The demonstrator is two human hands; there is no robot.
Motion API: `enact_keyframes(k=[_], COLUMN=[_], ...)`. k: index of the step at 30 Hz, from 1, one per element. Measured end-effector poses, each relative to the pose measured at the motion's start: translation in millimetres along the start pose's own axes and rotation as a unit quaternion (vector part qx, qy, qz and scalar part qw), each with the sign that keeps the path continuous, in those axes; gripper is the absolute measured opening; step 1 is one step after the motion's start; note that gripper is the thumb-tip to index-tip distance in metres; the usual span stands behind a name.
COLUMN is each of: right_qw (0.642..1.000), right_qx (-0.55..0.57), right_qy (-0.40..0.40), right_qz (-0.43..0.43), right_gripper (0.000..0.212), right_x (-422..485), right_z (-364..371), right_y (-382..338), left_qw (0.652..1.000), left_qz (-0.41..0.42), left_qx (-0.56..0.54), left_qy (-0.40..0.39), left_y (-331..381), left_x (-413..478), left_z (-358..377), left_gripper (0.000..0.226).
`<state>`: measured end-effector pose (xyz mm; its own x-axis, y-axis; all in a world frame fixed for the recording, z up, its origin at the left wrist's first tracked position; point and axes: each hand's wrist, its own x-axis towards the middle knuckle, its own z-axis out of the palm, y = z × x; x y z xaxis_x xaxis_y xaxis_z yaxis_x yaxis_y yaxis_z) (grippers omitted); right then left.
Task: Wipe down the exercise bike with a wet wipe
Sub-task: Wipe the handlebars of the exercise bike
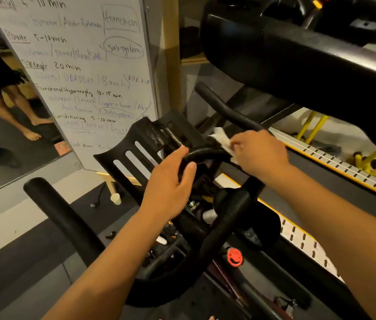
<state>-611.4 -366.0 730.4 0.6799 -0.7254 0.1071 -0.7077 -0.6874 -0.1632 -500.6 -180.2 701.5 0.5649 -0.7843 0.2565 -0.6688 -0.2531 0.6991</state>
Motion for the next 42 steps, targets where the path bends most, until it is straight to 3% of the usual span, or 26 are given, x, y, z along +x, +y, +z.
enact_keyframes(k=[3,6,11,15,17,19,21,25,31,34,36,39,40,42], right_qw=[0.995,0.990,0.997,0.997,0.997,0.997,0.994,0.960,0.969,0.969,0.969,0.971,0.971,0.974], right_qx=[0.012,0.043,0.032,-0.062,-0.023,0.049,0.108,0.266,0.225,0.224,0.225,0.221,0.221,0.207], right_qy=[-0.088,-0.133,-0.064,-0.031,-0.052,-0.060,-0.009,0.072,0.070,0.074,0.086,0.090,0.091,0.093], right_qz=[0.046,0.009,0.003,-0.046,-0.043,-0.017,-0.012,0.039,0.077,0.077,0.060,0.028,0.019,0.017], right_gripper=[0.018,0.013,0.016,0.013,0.011,0.024,0.034,0.027,0.012,0.008,0.008,0.011,0.012,0.011], right_x=[-21,-37,-10,4,-4,-27,-55,-55,17,44,58,71,76,82], right_z=[-18,-28,-5,5,2,-2,1,17,28,32,32,32,32,34], right_y=[39,41,-4,-19,-2,26,53,68,86,96,100,101,101,102], left_qw=[0.995,0.981,0.917,0.921,0.913,0.902,0.898,0.876,0.841,0.860,0.880,0.929,0.942,0.949], left_qz=[0.004,0.034,0.156,0.148,0.159,0.172,0.187,0.240,0.292,0.220,0.181,0.157,0.159,0.165], left_qx=[0.098,0.176,0.309,0.274,0.285,0.305,0.309,0.320,0.324,0.274,0.203,0.016,0.001,0.072], left_qy=[-0.026,-0.070,-0.199,-0.232,-0.247,-0.251,-0.250,-0.270,-0.321,-0.371,-0.390,-0.334,-0.296,-0.258], left_y=[-2,5,22,29,26,20,16,20,37,33,33,38,40,44], left_x=[5,8,47,85,93,98,101,111,131,138,144,155,158,160], left_z=[-6,-3,13,29,34,34,36,38,62,65,65,72,76,82], left_gripper=[0.040,0.048,0.068,0.055,0.053,0.060,0.061,0.067,0.080,0.109,0.115,0.084,0.074,0.065])
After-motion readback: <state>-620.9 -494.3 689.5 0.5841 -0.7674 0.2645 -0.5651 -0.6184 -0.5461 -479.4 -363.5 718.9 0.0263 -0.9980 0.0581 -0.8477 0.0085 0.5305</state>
